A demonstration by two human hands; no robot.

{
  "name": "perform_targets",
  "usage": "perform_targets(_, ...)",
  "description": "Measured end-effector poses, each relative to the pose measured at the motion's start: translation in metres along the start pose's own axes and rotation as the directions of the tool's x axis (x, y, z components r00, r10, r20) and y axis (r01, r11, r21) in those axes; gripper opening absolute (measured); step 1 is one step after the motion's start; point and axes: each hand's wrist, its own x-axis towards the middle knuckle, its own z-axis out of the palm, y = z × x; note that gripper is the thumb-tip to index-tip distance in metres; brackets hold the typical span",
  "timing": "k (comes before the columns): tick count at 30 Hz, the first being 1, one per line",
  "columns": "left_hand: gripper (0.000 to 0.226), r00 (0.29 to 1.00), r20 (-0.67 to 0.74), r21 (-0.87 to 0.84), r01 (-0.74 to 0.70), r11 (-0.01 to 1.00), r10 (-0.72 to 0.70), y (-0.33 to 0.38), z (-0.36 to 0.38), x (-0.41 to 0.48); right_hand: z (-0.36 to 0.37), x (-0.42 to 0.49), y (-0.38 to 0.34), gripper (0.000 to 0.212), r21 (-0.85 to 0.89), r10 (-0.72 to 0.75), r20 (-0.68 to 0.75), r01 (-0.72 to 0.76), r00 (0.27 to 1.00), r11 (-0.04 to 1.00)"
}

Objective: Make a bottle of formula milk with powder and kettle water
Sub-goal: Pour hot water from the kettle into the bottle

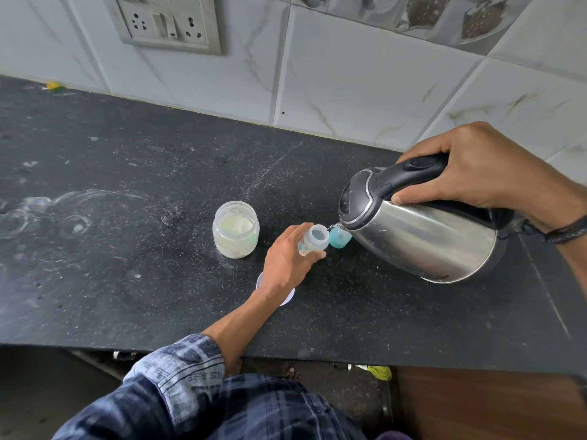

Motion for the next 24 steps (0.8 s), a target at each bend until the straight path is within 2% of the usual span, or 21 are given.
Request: perform_targets(24, 0.055, 1.0, 0.006, 0.003, 0.0, 1.0, 0.0, -0.002, 0.001, 0.001, -0.014, -0.005, -0.014, 0.041, -0.037, 0.003, 0.02, -0.002, 1.0, 0.999)
